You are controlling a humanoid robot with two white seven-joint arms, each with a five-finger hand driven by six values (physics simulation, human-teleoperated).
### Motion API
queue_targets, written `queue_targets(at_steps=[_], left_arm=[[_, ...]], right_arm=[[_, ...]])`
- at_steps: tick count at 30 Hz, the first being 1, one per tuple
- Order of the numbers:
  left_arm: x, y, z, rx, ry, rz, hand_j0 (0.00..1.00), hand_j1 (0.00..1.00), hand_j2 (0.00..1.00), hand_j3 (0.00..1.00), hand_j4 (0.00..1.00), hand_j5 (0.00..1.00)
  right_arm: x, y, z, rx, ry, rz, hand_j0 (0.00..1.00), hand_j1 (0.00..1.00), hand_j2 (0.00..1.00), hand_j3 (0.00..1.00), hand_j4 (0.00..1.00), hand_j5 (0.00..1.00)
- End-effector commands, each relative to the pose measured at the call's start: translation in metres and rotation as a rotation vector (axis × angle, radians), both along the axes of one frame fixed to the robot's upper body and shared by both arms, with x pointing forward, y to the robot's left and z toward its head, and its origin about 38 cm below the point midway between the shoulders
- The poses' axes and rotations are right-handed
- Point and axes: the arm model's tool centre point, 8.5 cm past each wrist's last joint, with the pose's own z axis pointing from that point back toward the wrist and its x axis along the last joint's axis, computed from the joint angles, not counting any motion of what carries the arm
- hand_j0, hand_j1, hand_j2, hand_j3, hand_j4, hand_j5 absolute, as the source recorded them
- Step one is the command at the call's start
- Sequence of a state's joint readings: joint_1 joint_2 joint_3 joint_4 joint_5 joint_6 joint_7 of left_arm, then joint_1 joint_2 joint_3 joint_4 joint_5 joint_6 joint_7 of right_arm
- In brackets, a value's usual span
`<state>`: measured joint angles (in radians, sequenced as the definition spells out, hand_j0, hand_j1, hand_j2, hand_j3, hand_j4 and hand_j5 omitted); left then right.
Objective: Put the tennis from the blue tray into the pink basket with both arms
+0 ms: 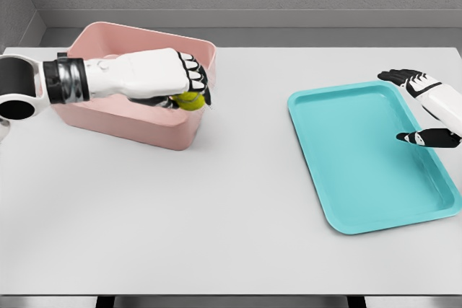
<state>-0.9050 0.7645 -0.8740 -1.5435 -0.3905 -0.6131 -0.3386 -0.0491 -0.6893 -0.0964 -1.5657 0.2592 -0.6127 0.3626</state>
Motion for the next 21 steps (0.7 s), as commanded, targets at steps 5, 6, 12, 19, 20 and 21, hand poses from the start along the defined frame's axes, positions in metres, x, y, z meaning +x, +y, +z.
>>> queue_targets(at_steps=[5,6,12,19,20,21], left_arm=[[0.033,0.063,0.010,-0.052,0.011,0.205,0.95,0.95,0.95,0.95,0.95,0.95],[0.035,0.067,0.010,-0.056,0.015,0.219,1.00,1.00,1.00,1.00,1.00,1.00],[0.032,0.097,0.009,-0.018,0.019,0.279,1.00,1.00,1.00,1.00,1.00,1.00],[0.014,0.165,-0.004,0.064,0.061,0.413,1.00,1.00,1.00,1.00,1.00,1.00],[0.012,0.168,-0.003,0.053,0.069,0.418,1.00,1.00,1.00,1.00,1.00,1.00],[0.011,0.175,-0.002,0.054,0.071,0.433,1.00,1.00,1.00,1.00,1.00,1.00]], right_arm=[[0.000,0.000,0.001,0.007,0.000,-0.001,1.00,1.00,1.00,1.00,1.00,1.00],[0.000,0.000,0.001,0.007,0.000,-0.001,1.00,1.00,1.00,1.00,1.00,1.00],[0.000,0.000,0.001,0.007,0.000,-0.001,1.00,1.00,1.00,1.00,1.00,1.00],[0.000,-0.001,0.000,0.007,0.001,-0.002,1.00,1.00,1.00,1.00,1.00,1.00],[0.000,-0.001,0.000,0.007,0.002,-0.002,1.00,1.00,1.00,1.00,1.00,1.00],[0.000,-0.001,0.000,0.007,0.002,-0.002,1.00,1.00,1.00,1.00,1.00,1.00]])
